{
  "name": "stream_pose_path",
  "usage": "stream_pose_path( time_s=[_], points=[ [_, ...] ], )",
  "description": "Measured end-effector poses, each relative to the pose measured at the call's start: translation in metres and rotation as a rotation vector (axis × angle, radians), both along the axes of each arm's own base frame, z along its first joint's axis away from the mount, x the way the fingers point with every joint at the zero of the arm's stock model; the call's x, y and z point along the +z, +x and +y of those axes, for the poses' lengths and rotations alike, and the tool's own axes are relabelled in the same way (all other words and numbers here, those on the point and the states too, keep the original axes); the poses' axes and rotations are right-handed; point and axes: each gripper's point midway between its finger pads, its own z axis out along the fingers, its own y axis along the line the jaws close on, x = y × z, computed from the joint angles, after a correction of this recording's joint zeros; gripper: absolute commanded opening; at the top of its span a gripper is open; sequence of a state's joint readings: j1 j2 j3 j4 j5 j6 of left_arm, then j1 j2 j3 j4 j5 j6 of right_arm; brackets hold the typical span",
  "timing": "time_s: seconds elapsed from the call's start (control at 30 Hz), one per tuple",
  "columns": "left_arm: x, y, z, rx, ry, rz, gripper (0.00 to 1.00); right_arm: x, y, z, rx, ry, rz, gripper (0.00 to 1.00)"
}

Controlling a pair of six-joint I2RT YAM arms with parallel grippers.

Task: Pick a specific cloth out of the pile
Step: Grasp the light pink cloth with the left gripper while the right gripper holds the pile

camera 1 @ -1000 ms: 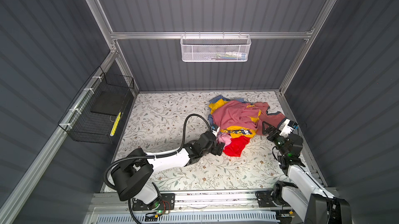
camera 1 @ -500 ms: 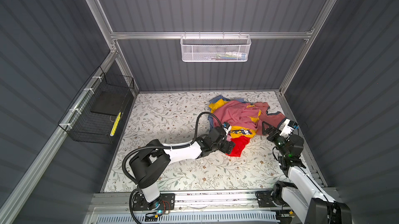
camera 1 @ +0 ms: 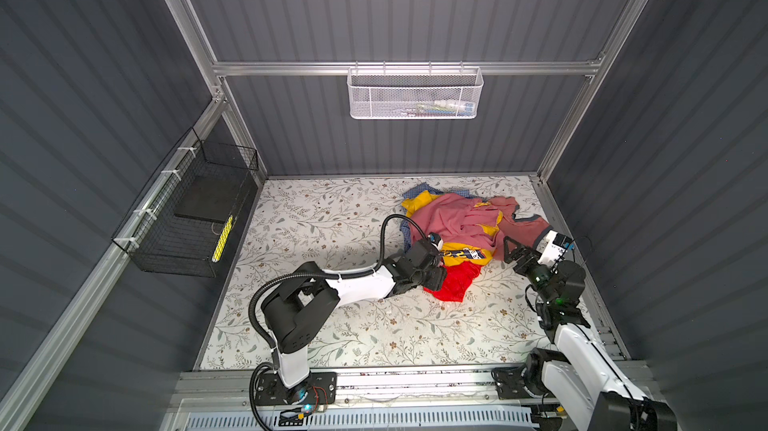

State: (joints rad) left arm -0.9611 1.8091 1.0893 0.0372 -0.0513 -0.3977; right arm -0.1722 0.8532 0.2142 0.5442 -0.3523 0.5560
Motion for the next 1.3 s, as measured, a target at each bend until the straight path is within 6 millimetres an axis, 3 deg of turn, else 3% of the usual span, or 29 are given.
stream_pose_path(
  time_s=[0.47, 0.83, 1.07, 1.3],
  points=[
    [0.004, 0.02, 0.013, 0.053, 0.024, -0.032, 0.01, -0.003, -0.003, 0.002, 0.01, -0.013, 0.014, 0.99],
    [0.01, 0.018, 0.013, 0.027, 0.026, -0.05, 0.0, -0.001, -0.005, 0.007, 0.042, -0.014, 0.004, 0.99],
    [0.048, 0.019, 0.024, 0.029, 0.026, -0.135, 0.0, 0.006, -0.008, 0.032, 0.173, -0.012, -0.037, 0.99],
    [0.078, 0.016, 0.032, 0.028, 0.024, -0.198, 0.0, -0.001, -0.007, 0.059, 0.284, -0.01, -0.029, 0.99]
  ],
)
